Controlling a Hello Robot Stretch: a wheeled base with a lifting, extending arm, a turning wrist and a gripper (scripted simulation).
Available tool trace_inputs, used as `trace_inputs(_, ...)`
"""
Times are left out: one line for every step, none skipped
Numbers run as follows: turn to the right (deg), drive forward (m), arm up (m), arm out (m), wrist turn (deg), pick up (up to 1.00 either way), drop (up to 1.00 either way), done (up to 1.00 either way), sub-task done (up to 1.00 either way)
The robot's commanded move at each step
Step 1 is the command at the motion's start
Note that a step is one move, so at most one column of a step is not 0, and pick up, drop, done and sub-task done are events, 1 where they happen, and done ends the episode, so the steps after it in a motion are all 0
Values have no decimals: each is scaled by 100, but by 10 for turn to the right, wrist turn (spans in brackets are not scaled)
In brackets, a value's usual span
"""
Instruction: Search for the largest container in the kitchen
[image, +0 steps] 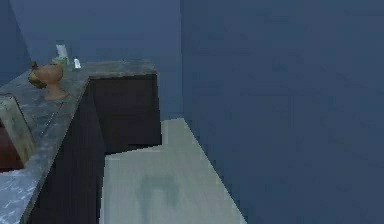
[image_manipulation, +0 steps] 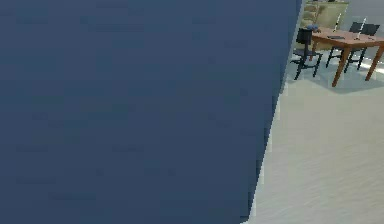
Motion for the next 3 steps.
trace_inputs(60,0,0,0,0,0,0,0,0)
trace_inputs(0,35,0,0,0,0,0,0,0)
trace_inputs(-450,0,0,0,0,0,0,0,0)
